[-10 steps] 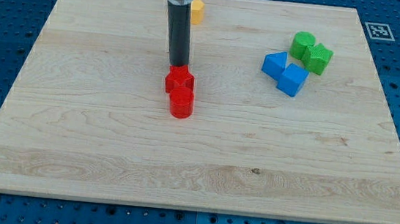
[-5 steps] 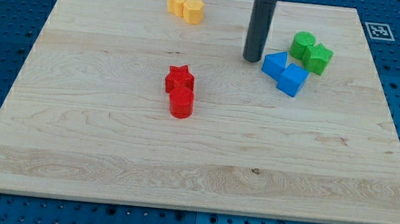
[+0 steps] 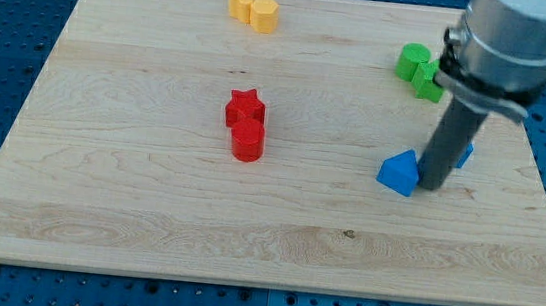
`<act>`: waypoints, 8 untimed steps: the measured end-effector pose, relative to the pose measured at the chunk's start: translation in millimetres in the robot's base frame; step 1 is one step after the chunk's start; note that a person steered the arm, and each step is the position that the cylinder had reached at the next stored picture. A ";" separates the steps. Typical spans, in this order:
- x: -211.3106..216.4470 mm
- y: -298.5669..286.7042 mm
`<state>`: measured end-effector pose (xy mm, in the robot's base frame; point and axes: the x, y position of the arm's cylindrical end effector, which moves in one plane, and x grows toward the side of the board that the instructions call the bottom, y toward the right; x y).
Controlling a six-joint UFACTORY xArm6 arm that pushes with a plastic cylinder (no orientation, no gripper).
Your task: Move the blue cube towards the bottom center
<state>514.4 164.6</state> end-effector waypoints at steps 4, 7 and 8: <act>-19.7 -24.3; -2.8 -161.0; 22.9 -198.2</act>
<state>537.3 -33.5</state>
